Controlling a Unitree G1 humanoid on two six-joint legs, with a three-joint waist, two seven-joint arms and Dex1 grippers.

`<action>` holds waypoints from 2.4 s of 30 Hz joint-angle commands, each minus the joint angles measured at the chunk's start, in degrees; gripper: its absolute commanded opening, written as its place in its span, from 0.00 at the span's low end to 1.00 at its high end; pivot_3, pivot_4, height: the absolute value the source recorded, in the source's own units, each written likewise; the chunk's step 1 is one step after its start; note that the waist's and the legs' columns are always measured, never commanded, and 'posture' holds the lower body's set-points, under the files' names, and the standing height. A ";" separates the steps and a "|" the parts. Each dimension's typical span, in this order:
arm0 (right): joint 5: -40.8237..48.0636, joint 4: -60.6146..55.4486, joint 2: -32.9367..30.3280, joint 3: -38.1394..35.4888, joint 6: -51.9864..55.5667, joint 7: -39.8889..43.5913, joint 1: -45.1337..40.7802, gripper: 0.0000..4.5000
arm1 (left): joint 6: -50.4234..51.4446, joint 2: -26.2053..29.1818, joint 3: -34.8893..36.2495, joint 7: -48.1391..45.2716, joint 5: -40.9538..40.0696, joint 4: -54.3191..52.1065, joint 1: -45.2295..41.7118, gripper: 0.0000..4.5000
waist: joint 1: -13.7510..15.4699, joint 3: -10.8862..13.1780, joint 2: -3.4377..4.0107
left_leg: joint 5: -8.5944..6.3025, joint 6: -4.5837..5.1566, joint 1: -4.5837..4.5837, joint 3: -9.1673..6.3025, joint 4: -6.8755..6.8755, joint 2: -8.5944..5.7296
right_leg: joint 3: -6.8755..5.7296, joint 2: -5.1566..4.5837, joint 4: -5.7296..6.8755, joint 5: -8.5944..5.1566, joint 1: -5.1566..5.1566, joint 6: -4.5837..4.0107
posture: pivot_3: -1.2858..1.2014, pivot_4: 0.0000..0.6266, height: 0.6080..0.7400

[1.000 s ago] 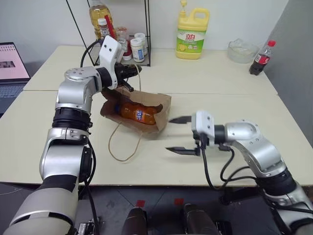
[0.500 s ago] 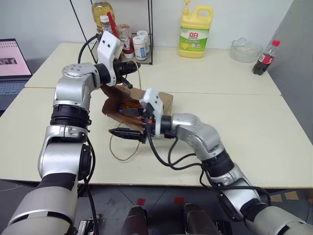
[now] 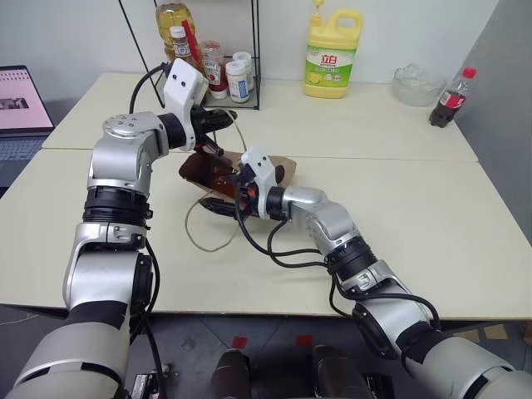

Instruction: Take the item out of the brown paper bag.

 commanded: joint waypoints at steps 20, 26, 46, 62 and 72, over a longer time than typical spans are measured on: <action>-0.96 -5.46 0.74 -8.15 15.05 -16.95 -1.37 0.99 | -0.83 -0.65 0.87 -0.38 -0.58 -0.73 -1.41 0.00 | 0.00 0.00 0.00 | -0.01 0.02 -0.02 0.00 -0.01 0.00 | 0.01 0.00 0.02 0.00 -0.03 0.00 | 0.52 0.24 1.00; -11.70 -2.73 -3.37 1.28 6.92 -16.76 -2.18 0.99 | -0.62 -0.60 0.77 -0.50 -0.56 -1.07 -1.32 0.00 | -0.01 0.00 0.00 | -0.04 0.06 -0.02 0.01 -0.01 -0.01 | 0.01 0.00 0.00 0.00 -0.03 0.00 | 0.52 0.24 1.00; -39.48 17.30 -9.63 23.05 -21.82 -10.99 -9.76 0.99 | 0.60 -1.19 1.20 0.77 -1.28 -3.53 0.10 0.00 | -0.31 0.00 0.00 | 0.03 -0.06 -0.01 0.02 0.00 -0.01 | 0.04 0.00 0.01 0.00 -0.05 0.00 | 0.52 0.24 1.00; -40.76 22.79 -8.78 19.77 -28.21 -11.48 -11.68 0.73 | 0.80 -1.09 1.25 1.50 -1.31 -3.95 0.69 0.00 | -0.32 0.00 0.00 | 0.06 -0.09 0.00 0.01 0.00 -0.01 | 0.03 -0.01 0.05 0.00 -0.04 -0.01 | 0.52 0.24 1.00; -35.14 3.57 -15.66 15.15 -32.85 -0.70 -6.32 0.73 | -2.03 -1.27 0.17 4.10 1.57 0.17 -0.53 0.00 | -0.36 0.00 0.00 | 0.06 -0.10 -0.03 0.01 -0.01 -0.01 | 0.03 -0.02 0.02 0.00 -0.05 -0.01 | 0.52 0.24 1.00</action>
